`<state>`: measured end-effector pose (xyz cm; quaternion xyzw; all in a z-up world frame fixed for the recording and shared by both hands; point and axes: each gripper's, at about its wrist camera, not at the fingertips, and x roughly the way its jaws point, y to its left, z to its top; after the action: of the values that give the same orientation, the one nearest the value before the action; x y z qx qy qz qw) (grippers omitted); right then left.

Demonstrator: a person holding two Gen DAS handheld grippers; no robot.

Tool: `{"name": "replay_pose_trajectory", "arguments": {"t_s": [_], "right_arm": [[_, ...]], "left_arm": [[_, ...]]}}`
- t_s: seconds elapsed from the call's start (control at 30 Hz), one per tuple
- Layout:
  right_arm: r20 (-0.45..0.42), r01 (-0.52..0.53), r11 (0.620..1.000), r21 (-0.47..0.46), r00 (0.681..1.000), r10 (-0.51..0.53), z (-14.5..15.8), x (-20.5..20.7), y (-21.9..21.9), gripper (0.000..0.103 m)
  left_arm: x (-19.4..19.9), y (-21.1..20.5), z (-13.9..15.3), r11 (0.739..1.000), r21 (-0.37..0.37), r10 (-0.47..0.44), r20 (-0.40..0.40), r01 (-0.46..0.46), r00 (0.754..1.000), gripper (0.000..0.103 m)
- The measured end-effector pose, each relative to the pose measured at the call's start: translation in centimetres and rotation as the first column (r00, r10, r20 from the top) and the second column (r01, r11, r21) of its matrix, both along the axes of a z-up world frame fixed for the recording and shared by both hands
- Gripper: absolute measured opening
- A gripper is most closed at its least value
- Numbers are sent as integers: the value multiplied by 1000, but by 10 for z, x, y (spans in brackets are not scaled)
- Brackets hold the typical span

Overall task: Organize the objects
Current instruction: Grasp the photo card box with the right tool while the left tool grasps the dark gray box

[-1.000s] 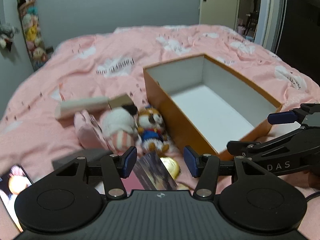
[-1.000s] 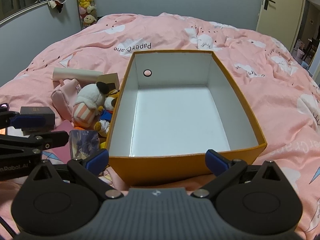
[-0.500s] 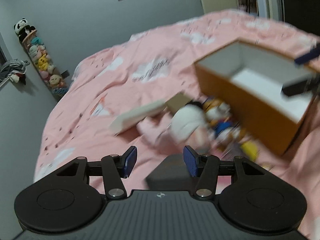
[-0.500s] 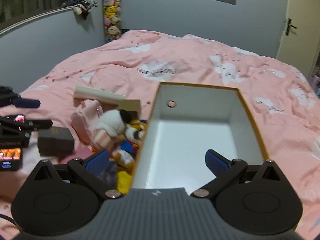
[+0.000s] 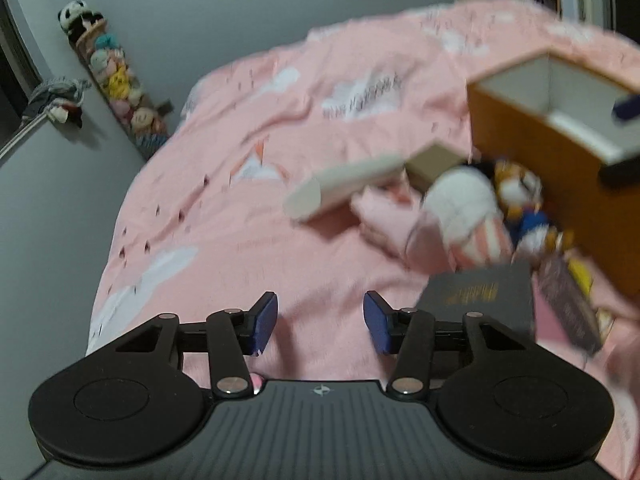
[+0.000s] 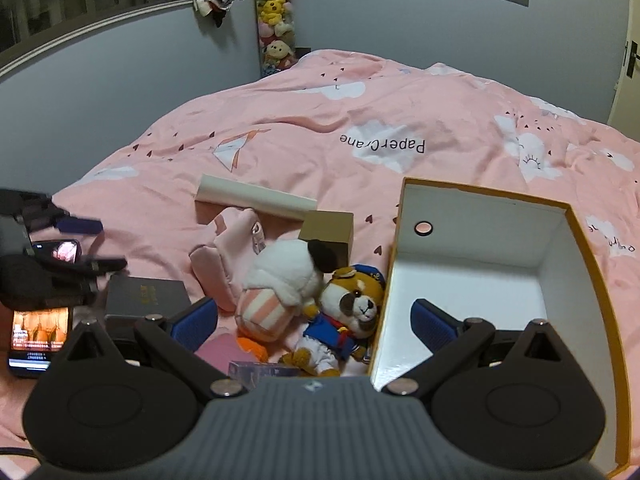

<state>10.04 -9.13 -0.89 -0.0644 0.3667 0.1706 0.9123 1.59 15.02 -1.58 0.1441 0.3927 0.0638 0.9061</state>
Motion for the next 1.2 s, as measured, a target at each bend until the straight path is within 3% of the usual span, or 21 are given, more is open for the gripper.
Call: {"name": "replay_pose_trajectory", "arguments": {"t_s": [0.07,0.23,0.3,0.37,0.5,0.67,0.83,1.03,1.1,1.17,1.2], "right_arm": [[-8,-7,1000,-14,1000,7,-3,1,3,102],[-77,-51,998,-35,996,48,-14,2,14,102],[-102,-95,994,-57,991,89,-20,1,24,97],[-139,-138,988,-68,982,128,-27,1,31,71],[-216,-173,983,-56,964,157,-44,5,38,68],[-325,-187,981,-50,932,161,-69,15,44,66],[-407,-209,974,-86,900,157,-91,22,51,63],[-424,-260,954,-149,889,175,-107,25,60,77],[-454,-269,954,-134,872,182,-114,27,59,75],[-463,-264,959,-100,866,190,-113,27,55,61],[-458,-264,959,-98,868,192,-110,27,54,61]], "left_arm": [[-2,0,10,1000,-2,25,63,-25,998,58],[2,-3,29,998,-48,31,103,-26,994,58],[4,-6,32,998,-57,11,86,-6,996,59],[6,-7,31,994,-105,2,54,4,999,60],[4,-5,27,967,-254,13,-18,-17,1000,60],[2,-5,20,939,-335,55,-66,-74,996,60],[-2,0,13,892,-423,114,-136,-162,984,60],[-4,8,8,804,-514,199,-241,-299,950,64],[-1,9,2,774,-536,217,-277,-338,936,66],[1,12,-4,737,-560,240,-308,-379,921,67],[2,13,-7,717,-575,249,-318,-395,915,70]]}}
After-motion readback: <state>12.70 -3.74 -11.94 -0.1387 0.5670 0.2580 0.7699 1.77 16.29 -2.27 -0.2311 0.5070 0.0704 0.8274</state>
